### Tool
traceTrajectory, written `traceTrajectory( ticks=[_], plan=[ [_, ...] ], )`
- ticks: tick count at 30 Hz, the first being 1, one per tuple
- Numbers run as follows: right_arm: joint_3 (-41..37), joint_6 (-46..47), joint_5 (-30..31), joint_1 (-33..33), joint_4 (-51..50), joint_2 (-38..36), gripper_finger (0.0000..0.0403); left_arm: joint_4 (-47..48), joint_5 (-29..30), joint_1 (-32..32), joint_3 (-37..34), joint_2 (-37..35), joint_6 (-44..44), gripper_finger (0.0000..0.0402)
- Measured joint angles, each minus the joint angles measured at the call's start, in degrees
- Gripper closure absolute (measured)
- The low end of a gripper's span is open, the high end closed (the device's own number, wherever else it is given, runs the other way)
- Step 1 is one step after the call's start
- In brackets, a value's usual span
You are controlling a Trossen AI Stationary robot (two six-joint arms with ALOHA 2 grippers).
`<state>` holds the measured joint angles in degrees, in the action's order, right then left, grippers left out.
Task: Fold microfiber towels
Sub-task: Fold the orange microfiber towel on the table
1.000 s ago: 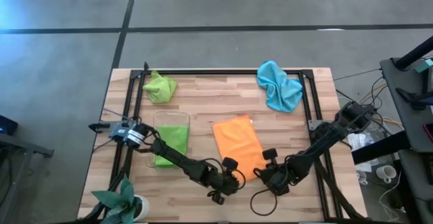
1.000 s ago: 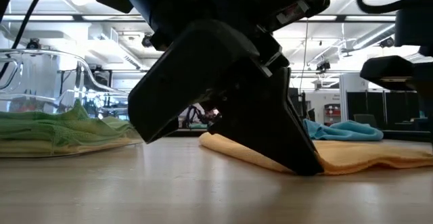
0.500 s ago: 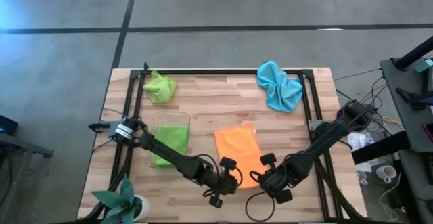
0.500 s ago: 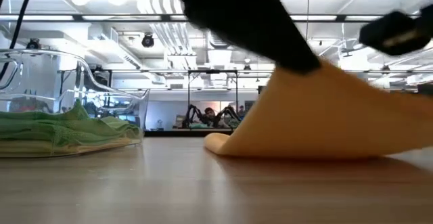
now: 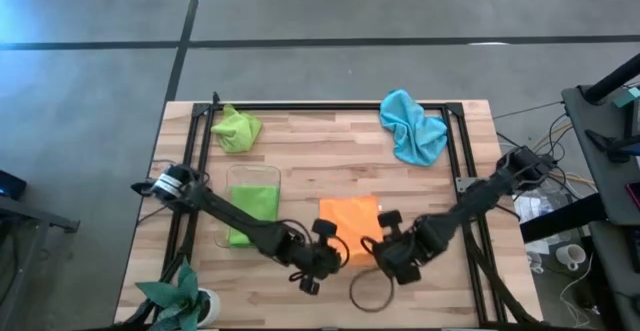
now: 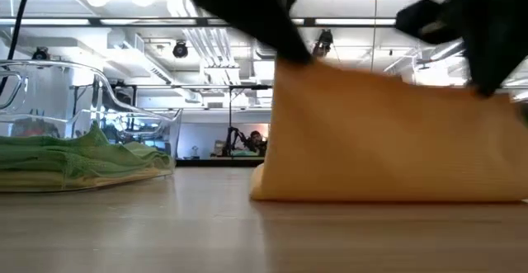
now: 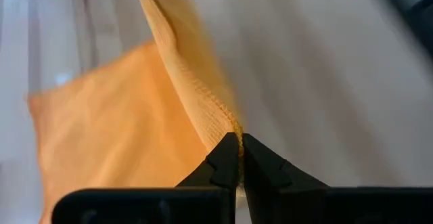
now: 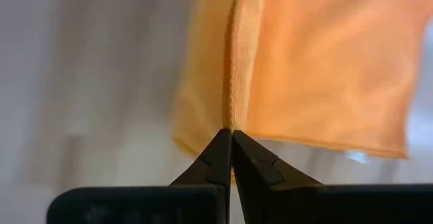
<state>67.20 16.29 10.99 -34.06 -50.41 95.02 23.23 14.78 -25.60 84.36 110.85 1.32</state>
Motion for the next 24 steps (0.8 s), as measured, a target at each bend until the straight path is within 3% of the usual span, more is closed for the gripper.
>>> traceTrajectory(
  ticks=[7, 17, 20, 24],
  plan=[
    [-4.21, -5.62, 1.16, 8.01, 1.71, 0.02, 0.0394, 0.69, 0.9, 4.7, -4.42, -0.22, -0.57, 0.0401],
    [-3.59, -20.2, 3.24, 20.96, 1.6, 0.0, 0.0394, 6.52, 0.44, 14.28, -5.18, -3.79, -9.03, 0.0402],
    [-4.72, -22.67, 3.2, 24.96, 3.09, 0.37, 0.0394, 7.66, -2.41, 16.85, -6.03, -3.98, -9.26, 0.0402],
    [-5.69, -25.07, 2.51, 27.39, 4.45, 1.5, 0.0394, 1.14, -9.75, 18.61, -9.8, -3.96, -9.63, 0.0402]
  ],
)
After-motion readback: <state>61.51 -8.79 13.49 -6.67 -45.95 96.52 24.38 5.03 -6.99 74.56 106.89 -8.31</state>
